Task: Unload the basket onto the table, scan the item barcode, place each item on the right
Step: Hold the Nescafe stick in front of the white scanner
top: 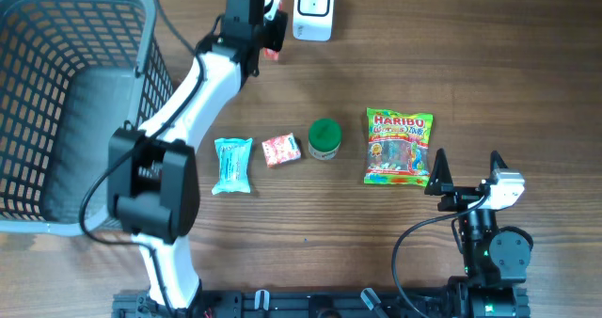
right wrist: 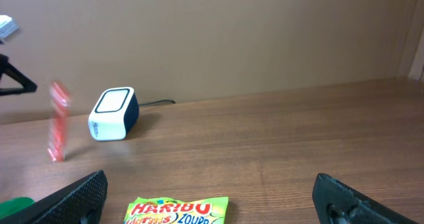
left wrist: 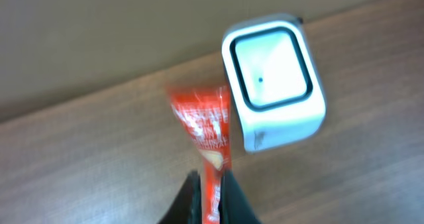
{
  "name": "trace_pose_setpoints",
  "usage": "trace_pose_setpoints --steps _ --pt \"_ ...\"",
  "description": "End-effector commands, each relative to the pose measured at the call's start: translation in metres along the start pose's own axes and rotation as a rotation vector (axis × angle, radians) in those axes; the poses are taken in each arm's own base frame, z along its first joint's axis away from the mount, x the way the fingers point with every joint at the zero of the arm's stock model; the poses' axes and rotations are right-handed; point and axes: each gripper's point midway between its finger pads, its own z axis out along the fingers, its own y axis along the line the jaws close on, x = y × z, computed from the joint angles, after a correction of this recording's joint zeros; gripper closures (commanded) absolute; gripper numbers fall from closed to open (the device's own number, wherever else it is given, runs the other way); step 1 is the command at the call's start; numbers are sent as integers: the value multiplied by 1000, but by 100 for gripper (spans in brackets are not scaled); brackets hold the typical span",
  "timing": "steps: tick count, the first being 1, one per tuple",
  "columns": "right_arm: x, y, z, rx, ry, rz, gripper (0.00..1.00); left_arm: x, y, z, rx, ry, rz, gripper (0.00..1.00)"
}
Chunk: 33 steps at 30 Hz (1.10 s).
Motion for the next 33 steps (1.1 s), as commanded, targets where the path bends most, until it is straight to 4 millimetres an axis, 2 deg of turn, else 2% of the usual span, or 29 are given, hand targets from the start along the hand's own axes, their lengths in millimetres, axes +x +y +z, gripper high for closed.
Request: trace_pose_setpoints --steps 1,4,6,7,8,9,10,12,15,18,21,25,30,33 --pt "-1 3 0 -13 -6 -15 0 -44 10 6 -53 -41 132 96" --pt "-1 3 0 -13 -6 -15 0 -56 18 13 -155 -24 193 96" --pt "-1 3 0 -13 -6 -15 0 -46 16 13 -148 16 162 96" --pt "-1 3 0 -13 -6 -15 0 -37 24 13 -152 48 93 96" --pt "-1 3 0 -13 -6 -15 0 -24 28 14 -120 86 17 76" --pt "-1 3 0 -13 -6 -14 0 -11 21 14 -13 132 -4 42" --pt "-1 3 0 -13 -6 -15 0 -2 15 13 73 160 -23 0" --pt "-1 3 0 -13 -6 -15 0 9 14 11 151 190 -43 0" --pt "-1 3 0 -13 -6 -15 0 26 16 17 161 218 38 0" --pt "-1 3 0 -13 -6 -15 0 46 -2 37 185 254 90 0" --pt "-1 3 0 -13 -6 -15 0 76 -21 61 205 316 106 0" --pt "-1 3 0 -13 -6 -15 0 96 -22 79 198 349 45 0" --pt "-1 3 0 -13 -7 -15 0 104 -26 102 175 328 -55 0" --pt "-1 3 0 -13 -6 -14 0 129 -28 116 167 374 -79 0"
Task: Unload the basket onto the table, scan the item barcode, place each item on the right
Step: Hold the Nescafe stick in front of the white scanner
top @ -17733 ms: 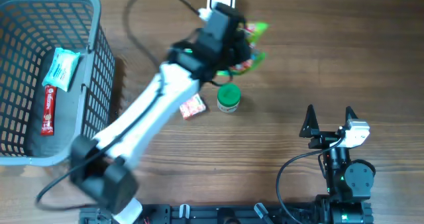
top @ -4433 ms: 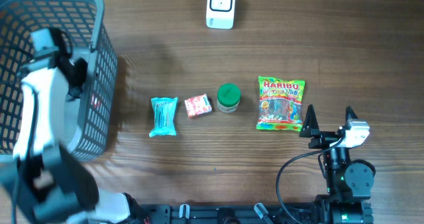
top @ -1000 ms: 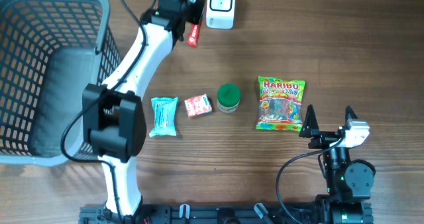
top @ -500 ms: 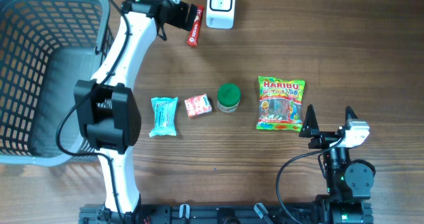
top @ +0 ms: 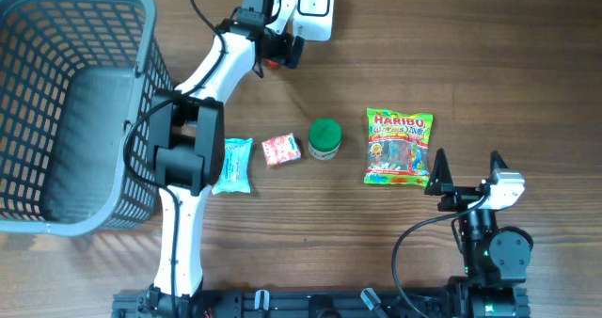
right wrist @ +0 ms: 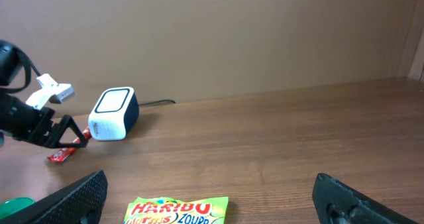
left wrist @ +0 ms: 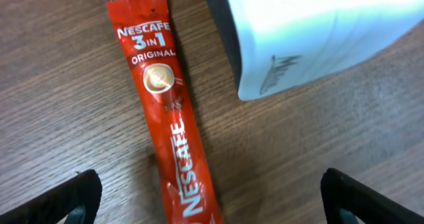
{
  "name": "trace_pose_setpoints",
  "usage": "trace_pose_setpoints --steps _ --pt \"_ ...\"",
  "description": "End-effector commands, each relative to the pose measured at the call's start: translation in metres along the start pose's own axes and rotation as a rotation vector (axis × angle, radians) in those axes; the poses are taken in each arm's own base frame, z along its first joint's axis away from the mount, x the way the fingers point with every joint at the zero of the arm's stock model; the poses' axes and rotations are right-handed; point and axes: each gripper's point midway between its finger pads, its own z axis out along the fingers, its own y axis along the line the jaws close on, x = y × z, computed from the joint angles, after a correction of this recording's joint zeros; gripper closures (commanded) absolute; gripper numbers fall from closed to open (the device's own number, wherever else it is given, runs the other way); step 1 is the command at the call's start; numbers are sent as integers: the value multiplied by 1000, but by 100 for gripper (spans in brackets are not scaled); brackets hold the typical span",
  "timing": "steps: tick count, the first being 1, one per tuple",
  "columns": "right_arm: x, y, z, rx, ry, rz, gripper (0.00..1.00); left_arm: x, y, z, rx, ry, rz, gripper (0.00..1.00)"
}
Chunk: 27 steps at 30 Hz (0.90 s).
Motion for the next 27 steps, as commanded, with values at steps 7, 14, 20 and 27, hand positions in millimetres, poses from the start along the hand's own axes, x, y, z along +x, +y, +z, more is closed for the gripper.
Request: trace_pose_setpoints --steps 7,14,20,27 --pt "-1 3 0 -13 -6 -15 0 88 -4 63 23 217 -97 32" --pt "-1 3 0 -13 -6 -15 0 163 -12 74 36 359 -112 96" --pt "-1 3 0 -13 -6 -15 0 115 1 33 2 274 -107 96" --pt "-1 3 0 -13 -6 -15 0 12 24 -75 -44 8 -111 96"
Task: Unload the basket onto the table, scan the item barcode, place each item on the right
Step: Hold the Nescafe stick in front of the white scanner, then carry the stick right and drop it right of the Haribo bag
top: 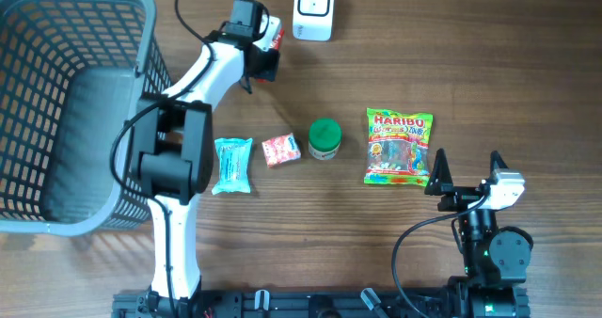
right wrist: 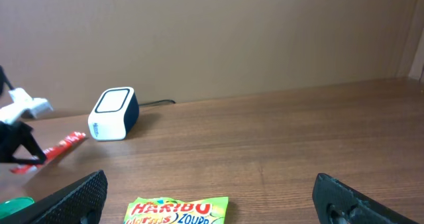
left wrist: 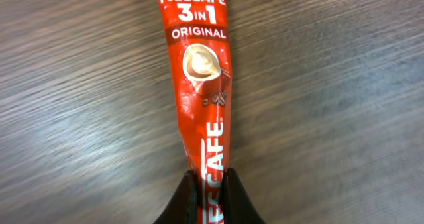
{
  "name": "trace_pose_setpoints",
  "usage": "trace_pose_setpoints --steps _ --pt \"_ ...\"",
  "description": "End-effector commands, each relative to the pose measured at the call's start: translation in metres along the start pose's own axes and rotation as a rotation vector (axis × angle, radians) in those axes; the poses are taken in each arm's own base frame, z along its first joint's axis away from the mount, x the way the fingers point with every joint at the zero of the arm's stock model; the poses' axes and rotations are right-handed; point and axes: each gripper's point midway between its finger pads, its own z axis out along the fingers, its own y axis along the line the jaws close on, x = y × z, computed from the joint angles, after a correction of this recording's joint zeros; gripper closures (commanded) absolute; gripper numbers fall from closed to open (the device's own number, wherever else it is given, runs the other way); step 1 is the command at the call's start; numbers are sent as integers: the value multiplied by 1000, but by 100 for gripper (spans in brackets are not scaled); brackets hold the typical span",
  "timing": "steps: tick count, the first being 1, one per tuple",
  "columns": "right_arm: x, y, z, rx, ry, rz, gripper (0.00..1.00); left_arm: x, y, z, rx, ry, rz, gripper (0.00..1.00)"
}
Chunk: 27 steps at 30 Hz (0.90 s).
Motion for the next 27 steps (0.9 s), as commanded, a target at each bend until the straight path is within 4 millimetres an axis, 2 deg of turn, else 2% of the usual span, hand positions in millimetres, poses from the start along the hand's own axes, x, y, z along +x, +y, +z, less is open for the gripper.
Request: trace_pose_setpoints --steps 1,2,4,7,12,15,18,21,24,27 --pt "-1 3 0 -13 -6 -15 0 -40 4 -63 -4 -139 -10 96" --pt "-1 3 0 -13 -6 -15 0 -46 1 -73 -3 -161 -5 96" --pt "-1 3 0 -13 -6 -15 0 -54 -5 -81 0 -191 7 96" --pt "-1 3 0 -13 -6 -15 0 -64 -19 -82 9 -229 56 96" --pt "-1 3 0 -13 -6 -15 0 -95 -63 -88 46 -362 130 96" --pt "-1 3 0 -13 -6 -15 0 -104 -72 -87 40 -404 144 96" --pt "-1 3 0 -13 -6 -15 0 -109 -73 -81 37 -425 145 96" --pt "-1 3 0 -13 -6 -15 0 -112 -74 -65 39 -444 144 96" --pt "-1 3 0 -13 -7 -15 0 -101 -73 -36 41 -411 136 96" --pt "-1 3 0 -13 -6 -14 0 -91 -75 -16 45 -378 138 96"
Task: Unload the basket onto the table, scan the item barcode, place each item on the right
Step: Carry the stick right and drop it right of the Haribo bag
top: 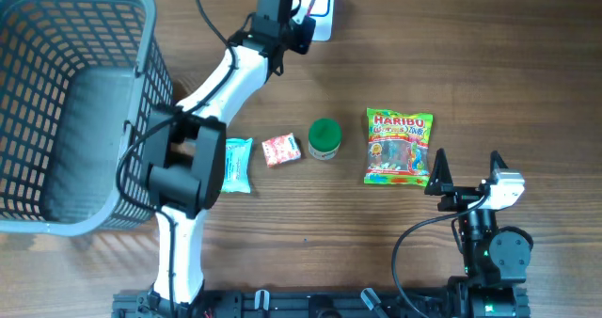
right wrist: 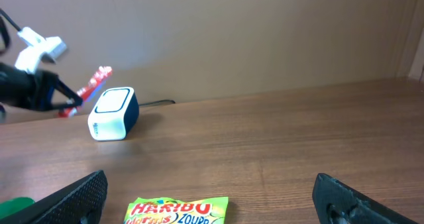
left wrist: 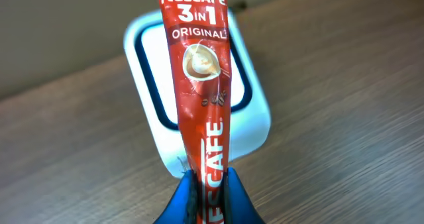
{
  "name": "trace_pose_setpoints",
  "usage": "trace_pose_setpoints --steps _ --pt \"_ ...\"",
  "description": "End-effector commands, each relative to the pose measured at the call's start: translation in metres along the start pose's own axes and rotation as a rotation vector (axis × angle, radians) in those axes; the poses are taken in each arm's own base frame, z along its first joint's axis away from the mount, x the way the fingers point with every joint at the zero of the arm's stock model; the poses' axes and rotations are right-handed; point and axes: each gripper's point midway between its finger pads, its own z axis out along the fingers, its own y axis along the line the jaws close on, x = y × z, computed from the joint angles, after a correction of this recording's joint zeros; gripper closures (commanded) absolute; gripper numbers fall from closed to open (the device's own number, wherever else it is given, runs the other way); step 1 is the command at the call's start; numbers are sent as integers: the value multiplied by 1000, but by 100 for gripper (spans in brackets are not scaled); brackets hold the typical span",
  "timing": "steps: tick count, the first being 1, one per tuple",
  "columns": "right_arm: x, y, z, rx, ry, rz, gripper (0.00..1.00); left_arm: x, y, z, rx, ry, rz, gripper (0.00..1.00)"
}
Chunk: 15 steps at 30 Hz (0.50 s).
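My left gripper [left wrist: 207, 187] is shut on a red Nescafe 3in1 sachet [left wrist: 201, 78], holding it lengthwise right over the window of the white barcode scanner [left wrist: 149, 118]. From overhead the left gripper [top: 303, 0] is at the table's far edge, over the scanner [top: 320, 17]. In the right wrist view the sachet [right wrist: 93, 83] hangs tilted above the scanner [right wrist: 112, 112]. My right gripper [right wrist: 212, 197] rests open near the front right, nothing between its fingers.
A Haribo bag [top: 399, 146], a green-lidded jar [top: 324, 138], a small red-and-white packet [top: 280, 150] and a teal packet [top: 235, 165] lie in a row mid-table. A grey mesh basket [top: 66, 102] stands at the left.
The left gripper, still shut on the sachet, has moved from low over the wood left of the scanner to above the scanner, with the sachet now across its window.
The left gripper held the sachet in the air beside the scanner. Then it was open and the sachet lay flat on the table by the scanner. Then it was shut on the sachet again, and now holds it over the scanner. The right arm stayed still.
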Motion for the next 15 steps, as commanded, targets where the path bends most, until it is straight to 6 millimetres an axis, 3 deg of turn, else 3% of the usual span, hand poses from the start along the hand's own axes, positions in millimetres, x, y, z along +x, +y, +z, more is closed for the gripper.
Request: trace_pose_setpoints --steps 1,6,8,11,15 --pt "-1 3 0 -13 -6 -14 0 24 -2 19 0 47 0 96" --pt "-1 3 0 -13 -6 -15 0 27 -5 19 4 58 -17 96" --pt "-1 3 0 -13 -6 -14 0 25 -18 15 36 75 -16 96" --pt "-1 3 0 -13 -6 -14 0 5 -60 4 88 58 30 96" --pt "-1 3 0 -13 -6 -14 0 -10 -141 -4 203 17 -9 96"
